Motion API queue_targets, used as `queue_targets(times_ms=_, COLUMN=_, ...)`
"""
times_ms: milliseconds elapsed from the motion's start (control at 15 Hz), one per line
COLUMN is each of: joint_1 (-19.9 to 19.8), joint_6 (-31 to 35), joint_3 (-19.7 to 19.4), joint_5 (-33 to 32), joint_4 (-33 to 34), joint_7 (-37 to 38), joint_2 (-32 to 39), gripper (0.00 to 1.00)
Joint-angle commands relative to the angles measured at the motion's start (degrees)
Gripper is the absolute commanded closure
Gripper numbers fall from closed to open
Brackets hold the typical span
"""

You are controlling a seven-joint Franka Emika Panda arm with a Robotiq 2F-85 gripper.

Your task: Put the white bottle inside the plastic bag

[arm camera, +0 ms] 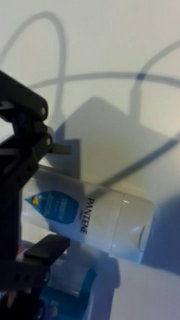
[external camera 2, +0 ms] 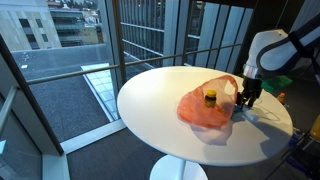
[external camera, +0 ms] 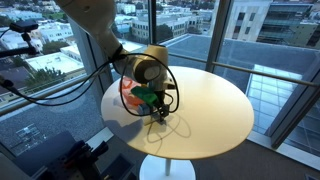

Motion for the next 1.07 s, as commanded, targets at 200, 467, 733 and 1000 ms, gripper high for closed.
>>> queue_targets(times_ms=200, joint_1=0.3, joint_6=1.3, joint_3=-0.5, joint_5=-1.2, joint_4=-0.8, joint_7=1.5, joint_2=-1.0, gripper=0.73)
queue_targets(times_ms=467, joint_1=-0.3, joint_6=0.9, joint_3=-0.6, joint_5=-0.7, joint_4=-2.3, joint_7=0.6, joint_2=-4.2, gripper=0.74)
queue_targets(times_ms=733, joint_1=-0.5, joint_6=-0.9, joint_3=-0.5, joint_5=-0.9, joint_4=-3.7, joint_7=-0.1, joint_2=-8.7, gripper=0.74)
queue_targets(times_ms=1000, joint_1=-0.2, joint_6=-3.4, joint_3=-0.1, joint_5=-1.6, joint_4=-4.4, joint_7=0.1, joint_2=-13.5, gripper=0.74)
